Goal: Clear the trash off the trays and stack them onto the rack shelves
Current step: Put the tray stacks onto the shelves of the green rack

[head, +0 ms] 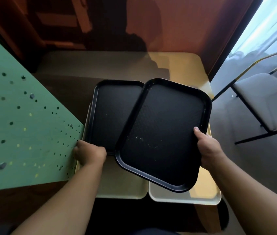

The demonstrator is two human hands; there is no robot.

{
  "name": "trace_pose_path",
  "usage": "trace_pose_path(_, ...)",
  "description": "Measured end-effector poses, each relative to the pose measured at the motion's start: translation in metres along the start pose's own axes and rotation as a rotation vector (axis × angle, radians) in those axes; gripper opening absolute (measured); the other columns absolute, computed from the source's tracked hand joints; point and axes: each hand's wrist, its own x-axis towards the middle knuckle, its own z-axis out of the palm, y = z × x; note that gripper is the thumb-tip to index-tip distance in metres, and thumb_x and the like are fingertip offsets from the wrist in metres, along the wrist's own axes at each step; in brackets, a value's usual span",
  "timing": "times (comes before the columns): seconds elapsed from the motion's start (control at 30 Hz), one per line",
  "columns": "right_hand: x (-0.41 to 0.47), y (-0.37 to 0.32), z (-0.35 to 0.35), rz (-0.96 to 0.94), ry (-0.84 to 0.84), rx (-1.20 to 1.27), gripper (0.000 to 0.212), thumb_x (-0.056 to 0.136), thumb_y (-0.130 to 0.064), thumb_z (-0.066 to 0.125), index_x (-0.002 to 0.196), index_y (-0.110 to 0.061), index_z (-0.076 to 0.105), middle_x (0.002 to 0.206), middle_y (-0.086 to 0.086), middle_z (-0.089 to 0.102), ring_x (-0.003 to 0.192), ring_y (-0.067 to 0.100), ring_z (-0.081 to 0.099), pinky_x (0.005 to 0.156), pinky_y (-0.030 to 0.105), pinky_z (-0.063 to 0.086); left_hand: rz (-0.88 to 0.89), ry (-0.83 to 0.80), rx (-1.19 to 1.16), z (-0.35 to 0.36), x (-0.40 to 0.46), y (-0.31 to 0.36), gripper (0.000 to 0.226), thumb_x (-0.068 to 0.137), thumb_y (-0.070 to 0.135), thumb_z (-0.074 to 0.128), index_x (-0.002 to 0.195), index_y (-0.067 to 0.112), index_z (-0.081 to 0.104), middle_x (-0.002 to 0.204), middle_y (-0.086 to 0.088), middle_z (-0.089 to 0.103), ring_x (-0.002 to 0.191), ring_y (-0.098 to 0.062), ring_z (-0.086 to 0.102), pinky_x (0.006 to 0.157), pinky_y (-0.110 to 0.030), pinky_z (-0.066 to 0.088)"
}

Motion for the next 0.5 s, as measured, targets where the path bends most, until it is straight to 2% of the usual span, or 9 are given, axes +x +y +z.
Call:
trace_pose_path(0.1, -0.01, -0.003, 0.002, 0.011, -0.005, 0.002, 0.041, 0.107, -0.035, 0.053, 0.139, -0.01, 0.057, 0.119, 0.015, 0.073, 0.106, 0.035, 0.071, 0.086, 0.05, 0.058, -0.013, 0.006, -0.204, -0.007, 0.002, 0.002, 0.049, 0.093, -0.002, 0.054, 0.141, 0.007, 0.053, 0.139, -0.022, 0.054, 0.122, -0.039, 0.06, 0.095, -0.046, 0.058)
trace_pose_path(0.17, -0.016, -0.003, 0.003, 0.01, -0.007, 0.0, 0.041, 0.107, -0.034, 0.053, 0.138, -0.009, 0.057, 0.117, 0.015, 0.073, 0.103, 0.035, 0.071, 0.077, 0.047, 0.058, 0.003, -0.017, -0.346, -0.015, -0.003, 0.007, 0.039, 0.1, 0.006, 0.049, 0.139, 0.009, 0.054, 0.129, -0.016, 0.061, 0.109, -0.033, 0.064, 0.088, -0.042, 0.057)
trace_pose_path(0.23, -0.021, -0.003, 0.005, 0.008, -0.001, -0.011, 0.042, 0.107, -0.034, 0.053, 0.139, -0.008, 0.057, 0.116, 0.016, 0.073, 0.103, 0.035, 0.072, 0.077, 0.047, 0.058, 0.052, -0.033, -0.459, -0.024, -0.011, 0.014, 0.031, 0.105, 0.016, 0.047, 0.135, 0.01, 0.053, 0.115, -0.011, 0.062, 0.095, -0.027, 0.061, 0.077, -0.038, 0.05)
trace_pose_path(0.33, -0.026, -0.007, 0.006, -0.001, -0.009, -0.023, 0.042, 0.106, -0.034, 0.054, 0.137, -0.007, 0.059, 0.114, 0.016, 0.074, 0.103, 0.036, 0.072, 0.089, 0.052, 0.058, 0.188, -0.001, -0.561, -0.037, -0.021, 0.019, 0.023, 0.106, 0.022, 0.047, 0.125, 0.012, 0.054, 0.096, -0.004, 0.061, 0.077, -0.016, 0.056, 0.065, -0.029, 0.046)
trace_pose_path(0.4, -0.03, -0.011, 0.006, -0.013, -0.007, -0.032, 0.041, 0.106, -0.035, 0.055, 0.133, -0.004, 0.06, 0.11, 0.016, 0.074, 0.102, 0.035, 0.072, 0.096, 0.054, 0.056, 0.209, 0.005, -0.618, -0.046, -0.023, 0.019, 0.015, 0.105, 0.022, 0.049, 0.116, 0.014, 0.056, 0.098, -0.006, 0.062, 0.081, -0.019, 0.057, 0.069, -0.031, 0.048)
trace_pose_path(0.5, -0.034, -0.015, 0.001, -0.01, -0.009, -0.032, 0.044, 0.104, -0.039, 0.058, 0.128, -0.002, 0.061, 0.11, 0.016, 0.074, 0.101, 0.035, 0.071, 0.095, 0.053, 0.056, 0.197, -0.084, -0.743, -0.056, -0.031, 0.013, 0.009, 0.095, 0.029, 0.057, 0.099, 0.022, 0.06, 0.103, -0.011, 0.067, 0.1, -0.039, 0.067, 0.085, -0.05, 0.059)
